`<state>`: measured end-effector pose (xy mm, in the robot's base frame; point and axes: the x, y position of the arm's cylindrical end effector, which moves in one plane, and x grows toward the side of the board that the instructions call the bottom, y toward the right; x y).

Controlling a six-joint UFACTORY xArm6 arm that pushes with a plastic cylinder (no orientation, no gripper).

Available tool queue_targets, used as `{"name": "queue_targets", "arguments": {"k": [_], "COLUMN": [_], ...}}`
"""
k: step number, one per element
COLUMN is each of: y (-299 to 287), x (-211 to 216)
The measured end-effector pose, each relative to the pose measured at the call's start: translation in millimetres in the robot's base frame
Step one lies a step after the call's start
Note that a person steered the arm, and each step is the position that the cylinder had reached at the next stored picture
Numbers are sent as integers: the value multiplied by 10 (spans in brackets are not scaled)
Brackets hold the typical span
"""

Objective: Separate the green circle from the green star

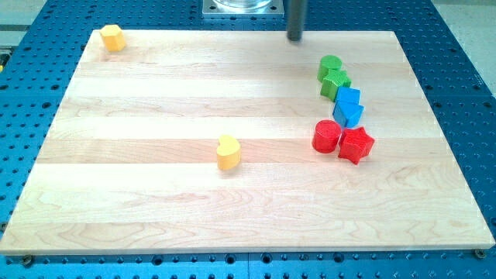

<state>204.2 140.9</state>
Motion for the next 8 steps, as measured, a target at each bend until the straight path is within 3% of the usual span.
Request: {"name": "queue_targets", "arguments": {"k": [1, 2, 4, 5, 6, 7, 8], "y": [732, 845, 104, 233, -134, -934, -1106], "x": [453, 937, 922, 876, 1258, 1308, 1700]}}
